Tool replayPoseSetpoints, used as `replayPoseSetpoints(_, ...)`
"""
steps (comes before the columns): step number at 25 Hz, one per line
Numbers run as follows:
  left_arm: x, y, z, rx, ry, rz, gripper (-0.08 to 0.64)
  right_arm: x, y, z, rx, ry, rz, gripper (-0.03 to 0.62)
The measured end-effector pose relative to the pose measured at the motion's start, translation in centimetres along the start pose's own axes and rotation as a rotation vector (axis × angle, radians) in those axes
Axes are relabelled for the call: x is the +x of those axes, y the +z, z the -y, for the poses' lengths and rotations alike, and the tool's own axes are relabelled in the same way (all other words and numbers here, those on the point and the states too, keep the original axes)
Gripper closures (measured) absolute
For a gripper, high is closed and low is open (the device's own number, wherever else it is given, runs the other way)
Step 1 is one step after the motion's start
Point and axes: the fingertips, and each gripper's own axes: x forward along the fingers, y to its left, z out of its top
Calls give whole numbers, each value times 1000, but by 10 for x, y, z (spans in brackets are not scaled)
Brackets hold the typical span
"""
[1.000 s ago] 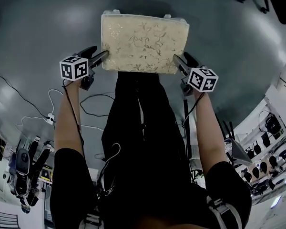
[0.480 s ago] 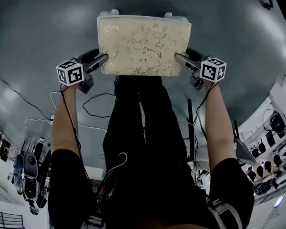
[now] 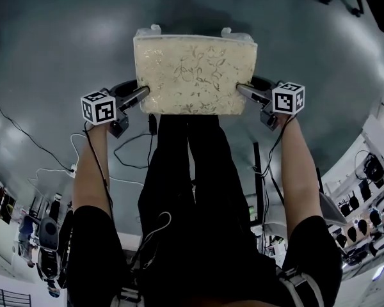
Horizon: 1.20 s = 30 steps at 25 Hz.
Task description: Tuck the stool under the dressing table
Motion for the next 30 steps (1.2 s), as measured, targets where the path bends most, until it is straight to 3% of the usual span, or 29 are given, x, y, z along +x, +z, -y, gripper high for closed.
replayPoseSetpoints(2, 0, 0, 0, -5, -5, -18, 337, 0, 0, -1, 8, -21, 2, 291)
replayPoseSetpoints(6, 1, -3, -5, -8, -13, 42, 339, -1, -1, -3, 9, -37, 20, 291)
replayPoseSetpoints(15, 3, -1, -4, 4, -23, 67, 347, 0, -1, -1, -6, -59, -5, 291)
replayPoseSetpoints(20, -5, 1, -3, 13, -50, 116, 347, -1, -1, -9, -5, -50, 42, 291)
replayPoseSetpoints(30, -9, 1, 4, 65, -27, 160, 344, -4, 1, -12, -73, -43, 134, 291)
